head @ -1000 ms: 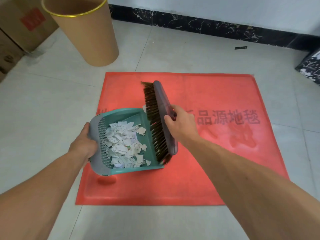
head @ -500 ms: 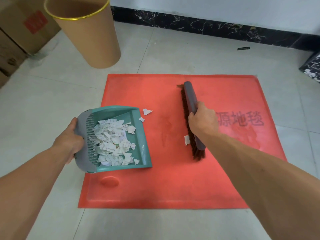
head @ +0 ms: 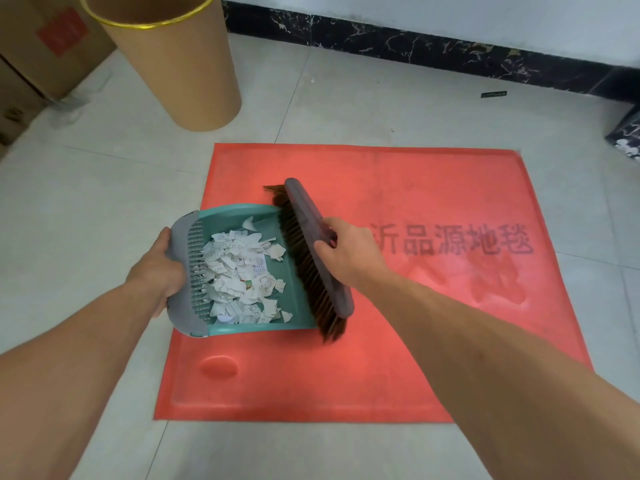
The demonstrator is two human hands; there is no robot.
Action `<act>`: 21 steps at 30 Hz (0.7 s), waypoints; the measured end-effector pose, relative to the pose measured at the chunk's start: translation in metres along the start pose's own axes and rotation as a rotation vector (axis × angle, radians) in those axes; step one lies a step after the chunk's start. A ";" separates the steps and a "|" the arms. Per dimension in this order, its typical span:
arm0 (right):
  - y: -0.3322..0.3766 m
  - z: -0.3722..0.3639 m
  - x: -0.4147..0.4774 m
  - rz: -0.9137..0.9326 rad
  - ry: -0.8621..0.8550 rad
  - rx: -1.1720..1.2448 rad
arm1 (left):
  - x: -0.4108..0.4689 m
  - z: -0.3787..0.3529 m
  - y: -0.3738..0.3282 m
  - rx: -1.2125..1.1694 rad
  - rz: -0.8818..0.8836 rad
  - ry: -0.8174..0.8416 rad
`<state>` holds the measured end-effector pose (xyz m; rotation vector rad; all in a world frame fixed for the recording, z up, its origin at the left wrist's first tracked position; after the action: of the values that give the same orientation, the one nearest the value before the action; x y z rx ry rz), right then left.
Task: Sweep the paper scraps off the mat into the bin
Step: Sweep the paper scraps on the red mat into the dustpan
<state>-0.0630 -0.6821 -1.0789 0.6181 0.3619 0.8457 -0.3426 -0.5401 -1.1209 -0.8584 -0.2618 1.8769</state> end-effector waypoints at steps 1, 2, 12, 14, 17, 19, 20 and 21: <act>0.001 -0.001 -0.002 -0.012 0.001 0.031 | -0.001 -0.001 0.001 -0.008 -0.004 -0.010; 0.002 0.000 -0.002 -0.024 -0.008 0.057 | -0.002 -0.001 0.002 -0.018 0.001 -0.011; -0.031 0.057 0.000 -0.126 -0.244 0.000 | -0.020 0.009 0.007 0.003 -0.039 0.035; -0.049 0.072 -0.003 -0.166 -0.286 -0.083 | -0.024 0.009 0.008 0.032 -0.051 0.065; -0.075 0.094 -0.012 -0.233 -0.296 -0.197 | -0.035 0.007 0.007 0.113 -0.104 0.089; -0.090 0.105 -0.021 -0.268 -0.295 -0.226 | -0.043 0.001 0.005 0.168 -0.168 0.100; -0.097 0.109 -0.025 -0.270 -0.295 -0.240 | -0.049 -0.004 0.003 0.180 -0.191 0.105; -0.102 0.111 -0.029 -0.268 -0.287 -0.248 | -0.056 -0.009 0.002 0.189 -0.208 0.111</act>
<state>0.0375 -0.7964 -1.0573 0.4391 0.0734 0.5249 -0.3249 -0.5906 -1.1035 -0.7722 -0.0988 1.6259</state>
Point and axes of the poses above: each hand's wrist, its own x-axis towards the middle knuckle, its own z-axis out of the back of the hand, y = z × x, the point moved 6 cm from there along x, towards the middle knuckle, and after that the axes turned 15 degrees about -y, right-handed, at the moved point
